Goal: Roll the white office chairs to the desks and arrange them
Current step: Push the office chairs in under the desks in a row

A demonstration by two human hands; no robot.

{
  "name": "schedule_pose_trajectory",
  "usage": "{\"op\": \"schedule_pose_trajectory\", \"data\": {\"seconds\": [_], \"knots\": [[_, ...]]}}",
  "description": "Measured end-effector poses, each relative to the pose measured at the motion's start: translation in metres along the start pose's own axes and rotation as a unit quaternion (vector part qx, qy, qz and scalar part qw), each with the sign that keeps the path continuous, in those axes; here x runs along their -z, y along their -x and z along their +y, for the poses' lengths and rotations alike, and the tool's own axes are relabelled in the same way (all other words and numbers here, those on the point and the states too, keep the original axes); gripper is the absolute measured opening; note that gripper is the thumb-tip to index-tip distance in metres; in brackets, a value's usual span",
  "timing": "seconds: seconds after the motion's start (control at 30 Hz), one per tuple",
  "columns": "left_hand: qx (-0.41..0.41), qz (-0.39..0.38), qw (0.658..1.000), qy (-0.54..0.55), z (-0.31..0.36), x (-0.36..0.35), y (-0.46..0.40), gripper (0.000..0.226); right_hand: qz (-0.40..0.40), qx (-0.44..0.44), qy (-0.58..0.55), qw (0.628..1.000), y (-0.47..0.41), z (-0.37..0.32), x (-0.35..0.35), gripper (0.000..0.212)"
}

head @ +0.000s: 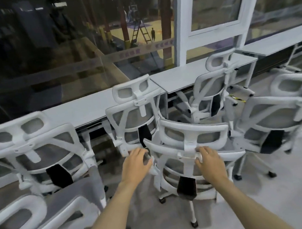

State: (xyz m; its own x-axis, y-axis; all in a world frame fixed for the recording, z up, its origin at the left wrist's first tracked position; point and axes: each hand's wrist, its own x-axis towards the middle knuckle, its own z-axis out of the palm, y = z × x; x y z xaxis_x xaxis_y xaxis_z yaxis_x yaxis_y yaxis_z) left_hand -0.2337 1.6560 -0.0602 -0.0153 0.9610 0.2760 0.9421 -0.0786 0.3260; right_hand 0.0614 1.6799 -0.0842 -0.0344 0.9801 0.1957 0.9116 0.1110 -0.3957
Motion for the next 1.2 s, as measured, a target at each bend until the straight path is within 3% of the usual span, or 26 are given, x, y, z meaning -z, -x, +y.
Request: {"op": "schedule_pose_trajectory", "data": {"seconds": [0.1, 0.2, 0.33, 0.47, 0.73, 0.93, 1.07, 1.2], "knots": [[-0.017, -0.025, 0.999, 0.016, 0.006, -0.032, -0.036, 0.039, 0.031, -0.044, 0.036, 0.998, -0.015, 0.033, -0.003, 0.028], [-0.041, -0.047, 0.998, 0.009, 0.007, -0.063, -0.067, 0.051, 0.038, -0.093, 0.044, 0.994, -0.025, 0.07, -0.015, 0.04], [-0.053, -0.077, 0.996, -0.006, 0.001, -0.098, -0.089, 0.078, 0.045, -0.097, -0.032, 0.994, -0.033, 0.104, -0.039, 0.06], [-0.05, -0.065, 0.996, -0.026, -0.005, -0.115, -0.083, 0.078, 0.06, -0.076, -0.091, 0.991, -0.038, 0.11, -0.048, 0.058], [0.033, -0.054, 0.998, -0.029, 0.021, -0.112, -0.063, 0.078, 0.047, -0.019, -0.128, 0.991, -0.051, 0.131, -0.051, 0.063], [0.115, -0.012, 0.993, 0.003, 0.062, -0.115, -0.018, 0.075, -0.015, 0.028, -0.177, 0.984, -0.064, 0.156, -0.037, 0.06], [0.174, 0.022, 0.983, 0.047, 0.086, -0.122, 0.015, 0.073, -0.077, 0.055, -0.184, 0.978, -0.07, 0.166, -0.023, 0.079], [0.293, 0.014, 0.939, 0.18, 0.108, -0.124, 0.038, 0.108, -0.134, 0.059, -0.172, 0.974, -0.072, 0.167, -0.007, 0.104]]}}
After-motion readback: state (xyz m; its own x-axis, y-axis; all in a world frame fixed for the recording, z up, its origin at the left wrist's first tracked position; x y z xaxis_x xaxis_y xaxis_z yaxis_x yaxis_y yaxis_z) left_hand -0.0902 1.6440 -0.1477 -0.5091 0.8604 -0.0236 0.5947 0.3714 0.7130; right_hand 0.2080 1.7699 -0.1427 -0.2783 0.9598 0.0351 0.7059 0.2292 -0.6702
